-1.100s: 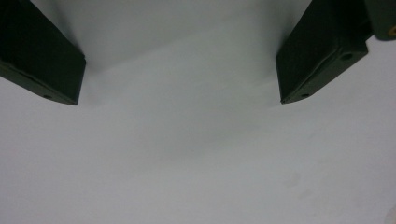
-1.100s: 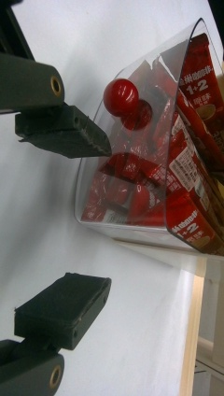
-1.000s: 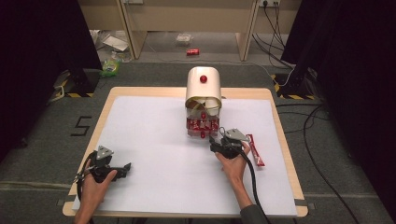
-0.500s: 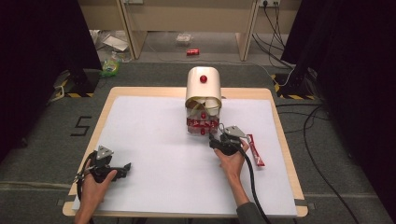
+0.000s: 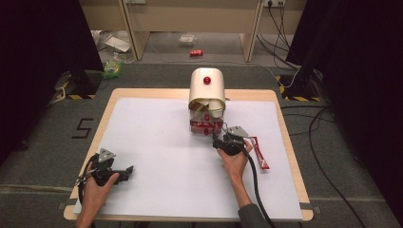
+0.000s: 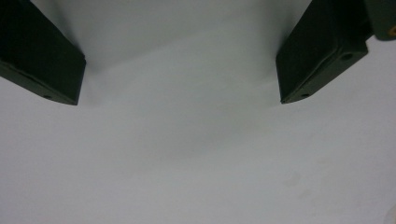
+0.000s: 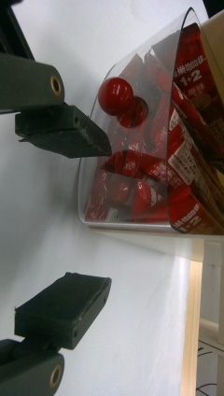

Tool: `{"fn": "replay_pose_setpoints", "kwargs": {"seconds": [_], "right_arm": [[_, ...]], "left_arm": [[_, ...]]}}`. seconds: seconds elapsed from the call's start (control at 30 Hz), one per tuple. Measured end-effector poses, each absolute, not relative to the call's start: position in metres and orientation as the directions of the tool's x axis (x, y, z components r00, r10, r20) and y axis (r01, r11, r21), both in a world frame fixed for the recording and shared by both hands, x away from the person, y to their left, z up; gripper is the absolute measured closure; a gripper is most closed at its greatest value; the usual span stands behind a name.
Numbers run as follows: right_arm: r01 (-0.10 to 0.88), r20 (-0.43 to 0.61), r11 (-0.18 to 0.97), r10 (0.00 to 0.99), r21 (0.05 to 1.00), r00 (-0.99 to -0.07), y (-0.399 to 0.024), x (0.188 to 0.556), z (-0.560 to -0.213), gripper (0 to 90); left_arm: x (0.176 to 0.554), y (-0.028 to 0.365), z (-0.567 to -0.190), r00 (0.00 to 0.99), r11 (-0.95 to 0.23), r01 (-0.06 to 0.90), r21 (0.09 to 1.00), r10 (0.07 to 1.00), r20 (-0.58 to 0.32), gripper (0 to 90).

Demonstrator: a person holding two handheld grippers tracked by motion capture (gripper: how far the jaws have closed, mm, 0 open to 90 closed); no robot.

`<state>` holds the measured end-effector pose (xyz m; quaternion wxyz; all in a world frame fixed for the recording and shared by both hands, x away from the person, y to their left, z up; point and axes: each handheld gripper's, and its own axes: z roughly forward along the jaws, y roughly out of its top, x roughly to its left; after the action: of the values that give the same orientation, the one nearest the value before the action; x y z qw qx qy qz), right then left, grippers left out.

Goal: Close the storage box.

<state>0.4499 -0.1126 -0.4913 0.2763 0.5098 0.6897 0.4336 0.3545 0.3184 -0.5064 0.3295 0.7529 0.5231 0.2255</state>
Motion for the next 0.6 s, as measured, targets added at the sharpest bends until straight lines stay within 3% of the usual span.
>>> {"fn": "replay_pose_setpoints", "kwargs": {"seconds": [0.6], "right_arm": [[0.479, 0.064, 0.103, 0.945, 0.872, -0.32, -0.1123, 0.4588, -0.4898, 30.0]], "left_arm": [[0.3546, 0.3185, -0.5064, 0.351, -0.236, 0.639, 0.732, 0.936, -0.005, 0.7]]}}
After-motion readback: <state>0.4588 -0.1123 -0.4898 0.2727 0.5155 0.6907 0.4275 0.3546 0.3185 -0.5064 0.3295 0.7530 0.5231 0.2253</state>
